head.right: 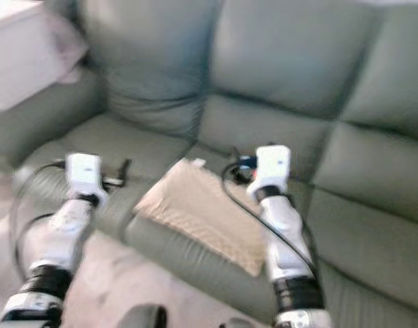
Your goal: Move the pillow to the sofa
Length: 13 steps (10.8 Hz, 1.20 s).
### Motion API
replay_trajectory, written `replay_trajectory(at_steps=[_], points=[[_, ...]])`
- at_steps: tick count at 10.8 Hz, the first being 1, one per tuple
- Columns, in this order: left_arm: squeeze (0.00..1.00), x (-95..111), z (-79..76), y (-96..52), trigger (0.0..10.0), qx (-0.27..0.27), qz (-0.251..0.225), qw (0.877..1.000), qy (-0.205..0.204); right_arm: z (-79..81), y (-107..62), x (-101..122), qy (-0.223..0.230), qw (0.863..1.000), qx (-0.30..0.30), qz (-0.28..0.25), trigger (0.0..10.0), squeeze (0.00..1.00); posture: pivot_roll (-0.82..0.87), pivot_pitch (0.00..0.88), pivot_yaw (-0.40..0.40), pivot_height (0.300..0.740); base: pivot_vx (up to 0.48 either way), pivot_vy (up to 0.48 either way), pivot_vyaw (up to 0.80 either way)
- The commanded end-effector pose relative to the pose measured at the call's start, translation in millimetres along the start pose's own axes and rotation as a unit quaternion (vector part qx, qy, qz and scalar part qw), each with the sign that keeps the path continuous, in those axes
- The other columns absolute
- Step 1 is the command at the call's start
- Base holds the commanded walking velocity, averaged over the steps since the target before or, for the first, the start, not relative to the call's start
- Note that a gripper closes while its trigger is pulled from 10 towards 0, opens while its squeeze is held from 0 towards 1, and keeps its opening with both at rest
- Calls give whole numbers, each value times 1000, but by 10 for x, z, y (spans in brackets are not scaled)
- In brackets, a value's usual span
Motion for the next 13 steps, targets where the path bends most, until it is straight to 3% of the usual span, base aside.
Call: replay_trajectory(at_steps=[1,5,13], points=[[0,2,79,-1,10000,6,0,1000,5,29,32,29,7,1000,3,-3,10000,0,-68,0,-6,740,0,322,788],[0,1,93,20,10000,10,0,1000,2,49,28,10,18,1000,6,-1,10000,0,-69,0,-8,740,0,480,769],[0,-12,66,39,10000,17,1,1000,1,39,18,-12,16,1000,5,0,10000,0,-69,0,-10,740,0,480,54]])
Point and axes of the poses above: a point about 5 cm out from each wrist's last joint towards the gripper, its own y axis pointing out of the wrist towards the gripper, its own x axis along the axis of the wrist's last joint, z = x × y, the point moved 2 cm from there along y, pointing out of the wrist towards the gripper, and after that the axes turned 4 degrees about y, right-handed, at the moved point
